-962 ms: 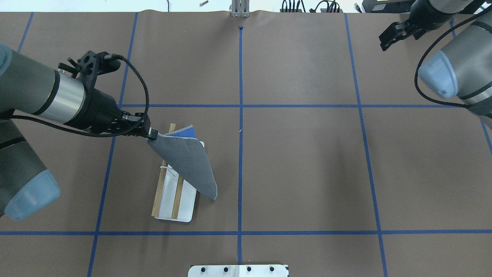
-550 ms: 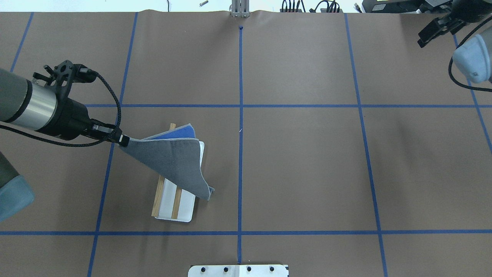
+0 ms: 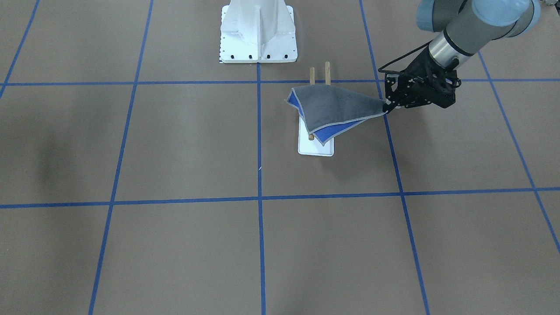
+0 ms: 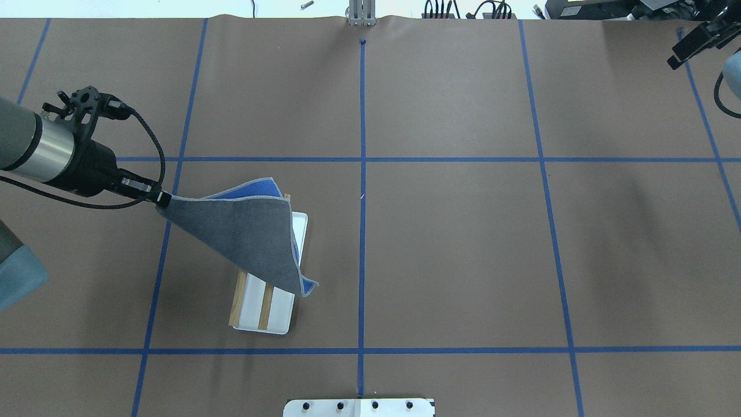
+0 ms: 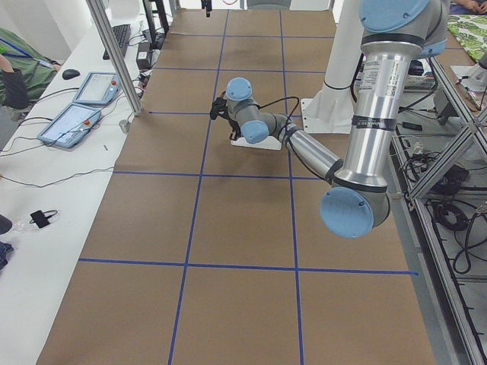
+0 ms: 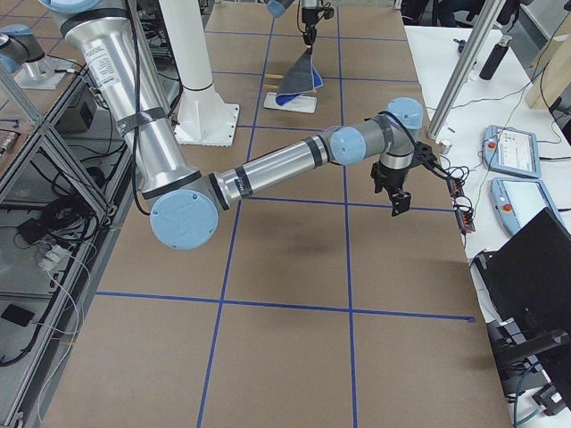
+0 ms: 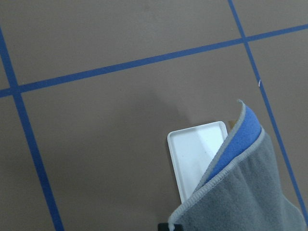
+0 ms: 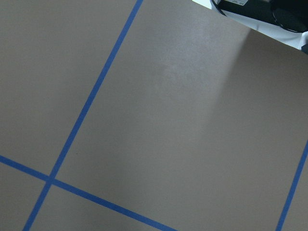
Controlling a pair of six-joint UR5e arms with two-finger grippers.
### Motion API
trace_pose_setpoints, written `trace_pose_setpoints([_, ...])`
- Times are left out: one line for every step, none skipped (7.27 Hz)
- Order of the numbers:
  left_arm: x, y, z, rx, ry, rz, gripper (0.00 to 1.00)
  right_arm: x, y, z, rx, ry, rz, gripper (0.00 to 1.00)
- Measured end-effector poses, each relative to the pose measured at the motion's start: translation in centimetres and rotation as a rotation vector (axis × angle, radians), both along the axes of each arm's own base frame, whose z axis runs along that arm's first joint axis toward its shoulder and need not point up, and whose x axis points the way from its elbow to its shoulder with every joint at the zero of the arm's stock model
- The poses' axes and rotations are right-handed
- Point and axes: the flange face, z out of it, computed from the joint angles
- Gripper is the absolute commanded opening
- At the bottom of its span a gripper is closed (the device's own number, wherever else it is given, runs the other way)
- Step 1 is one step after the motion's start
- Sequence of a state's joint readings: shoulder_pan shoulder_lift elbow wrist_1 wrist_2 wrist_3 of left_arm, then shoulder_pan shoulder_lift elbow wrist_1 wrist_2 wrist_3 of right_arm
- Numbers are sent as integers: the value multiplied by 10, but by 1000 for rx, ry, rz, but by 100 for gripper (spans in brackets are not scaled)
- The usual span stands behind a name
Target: Hang towel on rack
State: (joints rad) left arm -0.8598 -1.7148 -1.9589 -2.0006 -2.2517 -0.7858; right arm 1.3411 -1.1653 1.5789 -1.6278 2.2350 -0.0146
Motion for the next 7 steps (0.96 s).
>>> trace_pose_setpoints([3,-5,10,-4,-15,0,98,2,1,2,-2,-2,1,100])
trace_pose_setpoints([6,-10,20,-4,-25,-5,99,4,1,4,-3,-3,2,100])
trace_pose_setpoints([8,-15,30,5,-31,-19,99,9,2,7,-9,-6,8,100])
trace_pose_setpoints([5,-24,41,7,-44,-42,99,23,5,19,-30,-18,20,100])
trace_pose_setpoints([-7,-37,53,5,-62,-70,99,44,13,42,-62,-32,35,100])
trace_pose_setpoints([-26,-53,67,16,-92,-90,98,67,23,64,-88,-37,53,100])
trace_pose_setpoints([-54,-72,85,40,-147,-98,99,89,33,82,-115,-41,79,100])
